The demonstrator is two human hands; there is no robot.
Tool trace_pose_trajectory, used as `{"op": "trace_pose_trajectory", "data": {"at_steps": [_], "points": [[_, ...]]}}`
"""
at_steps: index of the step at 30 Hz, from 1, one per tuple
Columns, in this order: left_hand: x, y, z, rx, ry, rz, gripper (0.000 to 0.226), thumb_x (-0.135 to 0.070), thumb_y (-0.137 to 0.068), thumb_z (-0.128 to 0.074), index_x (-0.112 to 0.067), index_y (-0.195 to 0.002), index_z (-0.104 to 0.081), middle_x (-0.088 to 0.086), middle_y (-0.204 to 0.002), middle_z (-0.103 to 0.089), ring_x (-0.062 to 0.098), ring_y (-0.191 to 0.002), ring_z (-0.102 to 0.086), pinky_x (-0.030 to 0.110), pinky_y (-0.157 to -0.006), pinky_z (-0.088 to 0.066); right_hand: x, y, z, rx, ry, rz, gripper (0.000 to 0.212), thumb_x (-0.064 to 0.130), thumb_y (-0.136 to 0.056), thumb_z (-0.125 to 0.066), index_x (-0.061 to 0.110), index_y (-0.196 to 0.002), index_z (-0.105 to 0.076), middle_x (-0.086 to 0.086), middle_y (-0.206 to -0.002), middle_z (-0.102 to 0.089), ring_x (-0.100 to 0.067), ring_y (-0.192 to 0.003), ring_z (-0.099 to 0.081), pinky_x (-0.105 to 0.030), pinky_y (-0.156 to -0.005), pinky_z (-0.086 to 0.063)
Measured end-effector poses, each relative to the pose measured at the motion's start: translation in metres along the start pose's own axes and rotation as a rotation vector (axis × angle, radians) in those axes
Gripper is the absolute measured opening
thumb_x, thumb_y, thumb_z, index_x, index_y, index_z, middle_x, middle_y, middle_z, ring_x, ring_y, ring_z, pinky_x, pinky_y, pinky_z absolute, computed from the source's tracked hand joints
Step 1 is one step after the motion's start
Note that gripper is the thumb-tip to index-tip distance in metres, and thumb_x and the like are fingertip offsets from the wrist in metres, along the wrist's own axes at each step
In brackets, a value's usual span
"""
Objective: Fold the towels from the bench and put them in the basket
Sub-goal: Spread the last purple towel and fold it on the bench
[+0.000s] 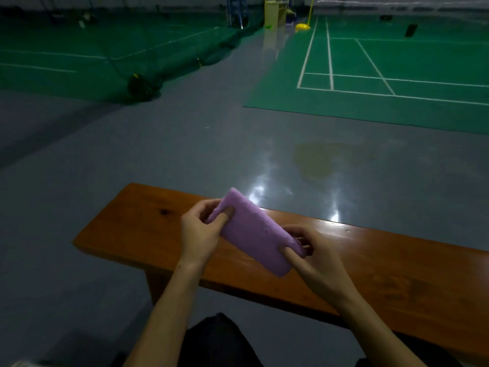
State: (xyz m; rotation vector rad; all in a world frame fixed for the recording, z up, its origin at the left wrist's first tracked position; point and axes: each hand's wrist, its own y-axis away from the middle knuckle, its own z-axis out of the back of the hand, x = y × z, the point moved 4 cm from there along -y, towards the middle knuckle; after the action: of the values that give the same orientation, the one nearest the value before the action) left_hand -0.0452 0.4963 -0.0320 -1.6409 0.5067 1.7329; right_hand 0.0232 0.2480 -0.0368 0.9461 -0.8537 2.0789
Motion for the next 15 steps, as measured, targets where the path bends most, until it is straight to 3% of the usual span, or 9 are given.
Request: {"op": "trace_pose_trajectory", "data": {"at_steps": [4, 10, 15], "points": [[0.003, 0.010, 0.079, -0.152, -0.033, -0.020, 0.017, -0.025, -0.084, -0.089, -0.026, -0.098, -0.078, -0.010, -0.090, -0.080, 0.007, -0.084, -0.075, 0.021, -0.069, -0.059, 0.041, 0.001, -0.055, 0.058, -0.054, 0.060, 0.031, 0.012, -0.091, -0.077, 0.027, -0.117, -0.072, 0.018, -0.105, -0.075, -0.007, -0.092, -0.071, -0.021, -0.076, -0.056], [0.012, 0.049, 0.221, -0.376, -0.070, 0.036, 0.027, -0.026, -0.079, -0.091, -0.018, -0.096, -0.071, -0.003, -0.088, -0.078, 0.010, -0.078, -0.075, 0.024, -0.066, -0.061, 0.120, 0.018, -0.163, 0.289, -0.080, 0.134, 0.025, 0.017, -0.090, -0.081, 0.023, -0.114, -0.072, 0.015, -0.100, -0.073, -0.002, -0.088, -0.067, -0.009, -0.071, -0.048], [0.040, 0.092, 0.338, -0.562, -0.157, 0.054, 0.034, -0.024, -0.076, -0.094, -0.018, -0.094, -0.065, -0.002, -0.085, -0.075, 0.013, -0.075, -0.073, 0.018, -0.061, -0.055, 0.171, 0.037, -0.263, 0.508, -0.029, 0.191, 0.025, 0.025, -0.090, -0.081, 0.024, -0.113, -0.069, 0.016, -0.099, -0.070, 0.000, -0.088, -0.066, -0.013, -0.072, -0.052]]}}
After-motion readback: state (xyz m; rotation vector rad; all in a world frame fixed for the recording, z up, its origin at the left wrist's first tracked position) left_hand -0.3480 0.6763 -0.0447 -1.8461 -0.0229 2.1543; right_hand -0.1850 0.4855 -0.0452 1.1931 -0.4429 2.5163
